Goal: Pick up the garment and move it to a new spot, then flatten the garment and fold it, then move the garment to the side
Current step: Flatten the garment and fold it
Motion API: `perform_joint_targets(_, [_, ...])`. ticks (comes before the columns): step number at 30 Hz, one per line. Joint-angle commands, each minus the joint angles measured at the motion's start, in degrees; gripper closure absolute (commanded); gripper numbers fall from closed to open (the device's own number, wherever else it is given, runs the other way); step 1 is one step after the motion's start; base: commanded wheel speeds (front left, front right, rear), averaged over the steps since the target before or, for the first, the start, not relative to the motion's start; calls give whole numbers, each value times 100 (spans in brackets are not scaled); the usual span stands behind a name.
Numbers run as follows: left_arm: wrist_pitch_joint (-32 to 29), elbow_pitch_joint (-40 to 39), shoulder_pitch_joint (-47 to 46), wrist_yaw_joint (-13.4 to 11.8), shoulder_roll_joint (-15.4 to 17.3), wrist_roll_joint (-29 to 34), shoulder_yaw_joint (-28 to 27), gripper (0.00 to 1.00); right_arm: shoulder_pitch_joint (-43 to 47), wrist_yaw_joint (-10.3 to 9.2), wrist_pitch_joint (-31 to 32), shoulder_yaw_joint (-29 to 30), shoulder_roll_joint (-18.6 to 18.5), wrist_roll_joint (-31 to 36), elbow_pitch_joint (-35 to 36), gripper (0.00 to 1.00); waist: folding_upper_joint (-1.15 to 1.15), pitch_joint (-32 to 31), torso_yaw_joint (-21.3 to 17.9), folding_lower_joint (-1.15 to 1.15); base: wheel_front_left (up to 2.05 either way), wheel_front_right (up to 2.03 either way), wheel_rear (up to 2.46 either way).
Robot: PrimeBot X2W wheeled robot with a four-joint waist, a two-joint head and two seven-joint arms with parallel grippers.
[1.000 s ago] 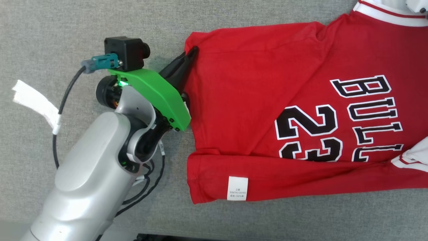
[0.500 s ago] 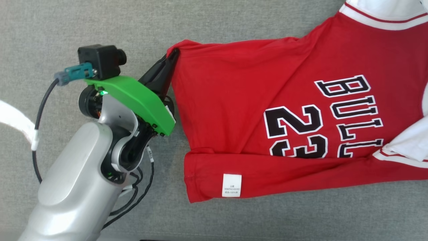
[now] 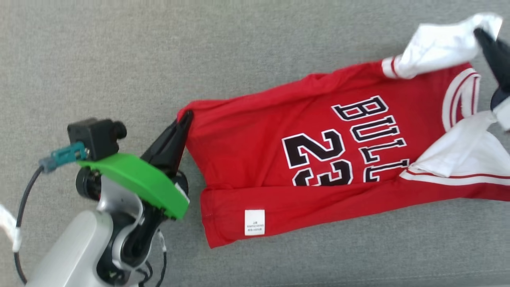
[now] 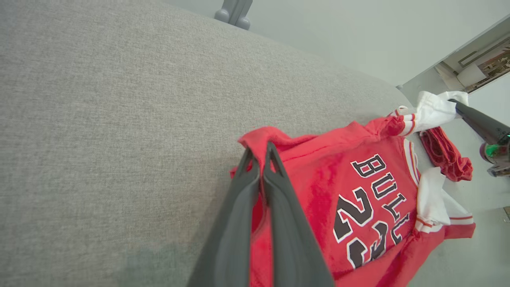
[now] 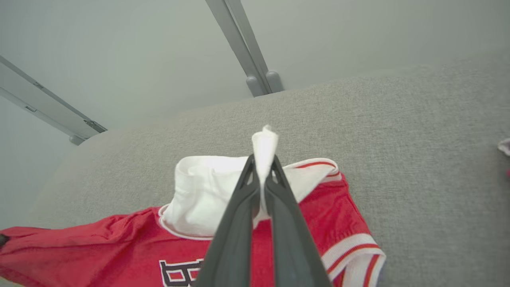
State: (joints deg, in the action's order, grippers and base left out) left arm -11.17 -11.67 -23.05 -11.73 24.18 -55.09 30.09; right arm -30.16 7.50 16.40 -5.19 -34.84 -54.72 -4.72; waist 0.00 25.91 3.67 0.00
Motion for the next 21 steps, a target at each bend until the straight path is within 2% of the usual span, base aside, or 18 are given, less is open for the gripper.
perform_joint_targets(1, [31, -133, 231, -48, 63, -81, -13, 100, 313, -3, -39, 77, 71, -44, 148, 100, 0, -332, -253, 0, 0, 0, 0])
perform_joint_targets(8, [93, -619, 1072, -247, 228, -257, -41, 100, 1522, -3, 60, 449, 420, 16, 623, 100, 0, -549, -418, 0, 0, 0, 0])
perform_joint_targets(16, [133, -770, 1438, -337, 307, -306, -32, 100, 1823, -3, 208, 646, 662, 117, 724, 100, 0, -565, -435, 0, 0, 0, 0])
perform_joint_targets(21, [139, -677, 1628, -358, 319, -327, 38, 100, 1966, -3, 418, 675, 670, 175, 718, 100, 0, -560, -425, 0, 0, 0, 0])
